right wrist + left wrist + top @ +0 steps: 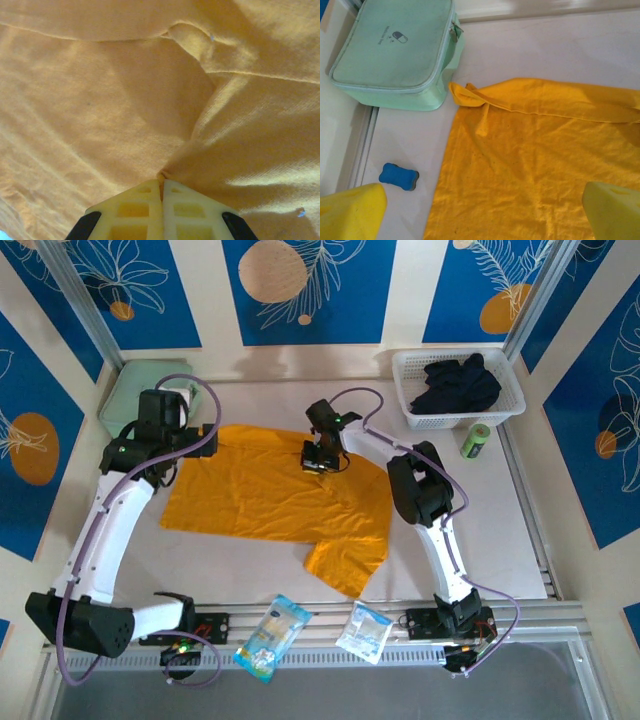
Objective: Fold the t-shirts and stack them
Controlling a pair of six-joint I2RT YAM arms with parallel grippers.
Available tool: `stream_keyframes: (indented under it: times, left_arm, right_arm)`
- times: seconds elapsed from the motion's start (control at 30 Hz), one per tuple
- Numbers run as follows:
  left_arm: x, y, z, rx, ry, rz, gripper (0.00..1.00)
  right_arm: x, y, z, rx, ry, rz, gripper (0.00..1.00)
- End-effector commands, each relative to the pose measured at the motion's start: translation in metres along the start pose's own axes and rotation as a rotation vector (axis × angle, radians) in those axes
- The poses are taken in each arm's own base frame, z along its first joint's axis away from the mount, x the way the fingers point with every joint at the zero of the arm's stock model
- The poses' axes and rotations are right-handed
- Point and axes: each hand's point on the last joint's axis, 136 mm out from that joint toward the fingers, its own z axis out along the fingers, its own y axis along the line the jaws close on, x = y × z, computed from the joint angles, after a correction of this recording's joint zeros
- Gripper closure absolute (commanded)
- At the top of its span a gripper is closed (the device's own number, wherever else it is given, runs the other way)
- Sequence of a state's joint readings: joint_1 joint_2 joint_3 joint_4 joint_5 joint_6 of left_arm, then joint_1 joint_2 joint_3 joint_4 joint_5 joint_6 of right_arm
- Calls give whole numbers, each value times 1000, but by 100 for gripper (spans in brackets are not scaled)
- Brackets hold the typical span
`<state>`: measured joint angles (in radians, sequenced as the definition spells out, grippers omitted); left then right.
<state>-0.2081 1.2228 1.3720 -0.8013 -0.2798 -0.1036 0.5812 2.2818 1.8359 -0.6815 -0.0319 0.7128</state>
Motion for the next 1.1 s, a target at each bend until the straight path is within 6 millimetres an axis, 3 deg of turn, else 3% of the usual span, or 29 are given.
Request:
stream_keyframes:
  times: [0.0, 0.13, 0.23, 0.37, 0.5, 0.63, 0.73, 0.9, 1.07]
  left_arm:
    - [2, -4, 3, 12, 4, 11, 0]
    - [3, -5, 4, 16, 9, 12, 0]
    - [2, -4, 1, 16, 3, 11, 1]
    - [1, -2, -5, 16, 3, 1, 1]
    - [9, 5, -14, -16, 45, -48, 0]
    - [50, 8, -7, -47, 162, -140, 2]
    - [91, 3, 8, -44, 250, -187, 5]
    - [137, -1, 37, -74, 324, -266, 9]
    - [159, 14, 63, -202, 336, -291, 15]
  right_arm:
    - [3, 0, 8, 16, -5, 62, 94]
    - [2, 0, 6, 20, -9, 63, 70]
    - [0, 6, -4, 11, -27, 32, 58]
    - [1, 10, -29, 19, -67, -5, 53]
    - [6, -16, -66, 78, -137, -1, 51]
    - [17, -75, -93, 167, -174, 67, 51]
    - [22, -114, -92, 173, -143, 131, 54]
    - [10, -150, -74, 175, -106, 188, 66]
    - [-11, -170, -59, 204, -88, 211, 84]
